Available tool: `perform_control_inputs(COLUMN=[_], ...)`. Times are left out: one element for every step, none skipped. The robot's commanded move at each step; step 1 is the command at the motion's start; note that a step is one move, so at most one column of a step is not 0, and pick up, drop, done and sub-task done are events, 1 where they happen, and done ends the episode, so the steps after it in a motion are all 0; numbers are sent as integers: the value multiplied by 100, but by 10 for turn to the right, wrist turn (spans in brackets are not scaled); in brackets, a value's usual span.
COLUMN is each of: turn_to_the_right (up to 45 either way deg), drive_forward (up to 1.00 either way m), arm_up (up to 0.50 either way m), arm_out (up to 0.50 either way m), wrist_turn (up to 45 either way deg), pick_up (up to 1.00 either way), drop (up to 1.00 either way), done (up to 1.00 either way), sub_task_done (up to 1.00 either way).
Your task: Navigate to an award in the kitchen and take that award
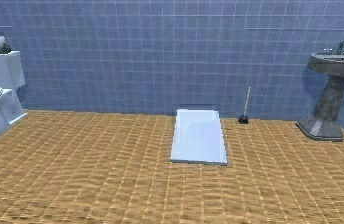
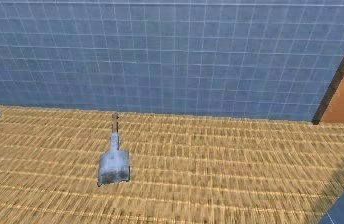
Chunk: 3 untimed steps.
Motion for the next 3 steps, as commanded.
perform_control_inputs(turn_to_the_right=[-30, 0, 450], drive_forward=[0, 5, 0], arm_up=[0, 0, 0], arm_out=[0, 0, 0], wrist_turn=[0, 0, 0], pick_up=[0, 0, 0], drop=[0, 0, 0], done=[0, 0, 0], sub_task_done=[0, 0, 0])
